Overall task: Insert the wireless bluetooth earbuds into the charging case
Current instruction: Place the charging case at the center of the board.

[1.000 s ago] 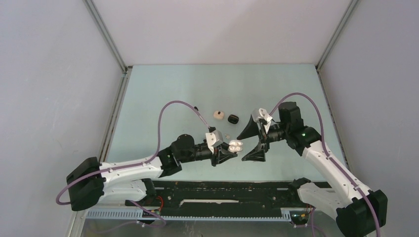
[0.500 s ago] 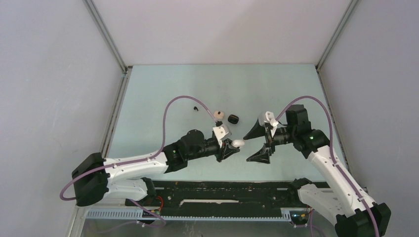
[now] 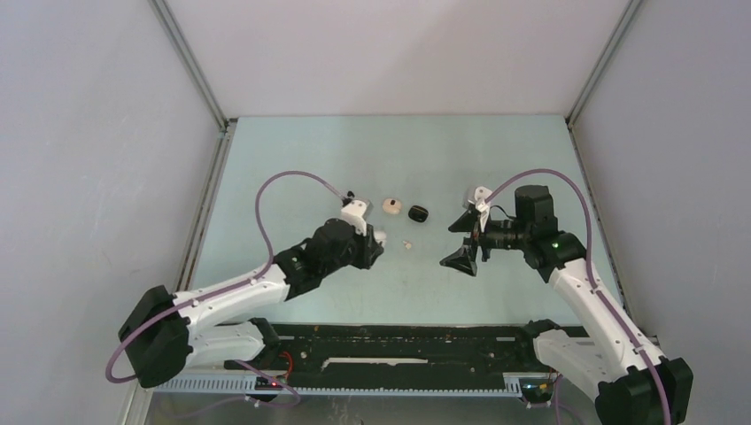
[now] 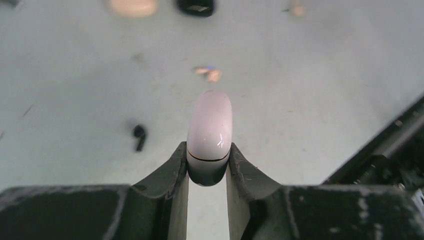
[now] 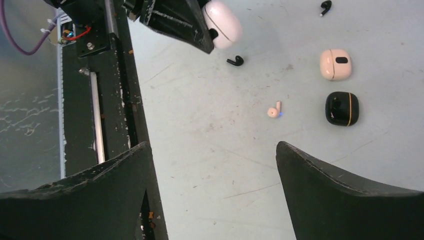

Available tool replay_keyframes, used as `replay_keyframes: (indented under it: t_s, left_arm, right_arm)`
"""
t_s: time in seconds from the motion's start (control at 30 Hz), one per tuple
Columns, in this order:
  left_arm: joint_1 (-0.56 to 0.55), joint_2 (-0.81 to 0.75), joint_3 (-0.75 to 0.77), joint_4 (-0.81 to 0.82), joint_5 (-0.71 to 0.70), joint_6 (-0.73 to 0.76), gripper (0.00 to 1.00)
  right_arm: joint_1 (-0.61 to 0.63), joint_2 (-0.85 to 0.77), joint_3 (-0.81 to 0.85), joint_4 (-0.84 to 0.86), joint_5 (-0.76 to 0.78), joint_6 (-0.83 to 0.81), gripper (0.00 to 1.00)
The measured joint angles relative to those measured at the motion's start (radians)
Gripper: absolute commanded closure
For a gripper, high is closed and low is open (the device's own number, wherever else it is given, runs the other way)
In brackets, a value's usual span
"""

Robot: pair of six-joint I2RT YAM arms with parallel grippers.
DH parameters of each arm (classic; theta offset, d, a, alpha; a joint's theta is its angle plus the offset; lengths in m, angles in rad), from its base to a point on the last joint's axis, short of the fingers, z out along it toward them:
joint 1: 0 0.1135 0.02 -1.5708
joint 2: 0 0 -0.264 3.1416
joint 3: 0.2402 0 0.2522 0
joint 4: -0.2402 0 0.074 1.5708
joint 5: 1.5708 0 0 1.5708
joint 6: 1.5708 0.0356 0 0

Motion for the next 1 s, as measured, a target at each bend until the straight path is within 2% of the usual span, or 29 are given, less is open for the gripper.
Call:
replay_keyframes:
  t_s: [0.13,0.33,0.63,0.9,1.0]
  left_arm:
    - [0.094,0.003,-0.008,-0.125,-0.038,-0.088,0.99]
    - [0.179,0.078,-0.014,-0.208,-0.031,-0.172,0.98]
    - [0.229,0.159,-0.034,-0.235,-0.010,-0.204,0.82]
    - [0.247,0.216,-0.034,-0.230,0.023,-0.203,0.74]
    - [0.248,0.216,-0.034,-0.230,0.024,-0.203,0.67]
  right_arm:
    - [0.008,0.011,0.000,0.007,0.031,-0.005,0.04]
    - [0.018,0.027,-0.001,0.003,0.052,-0.014,0.04]
    - [0.026,0.031,-0.001,-0.001,0.056,-0.032,0.04]
    - [0.035,0.045,-0.001,-0.007,0.063,-0.040,0.04]
    - [0.035,0.052,-0.001,-0.008,0.064,-0.040,0.04]
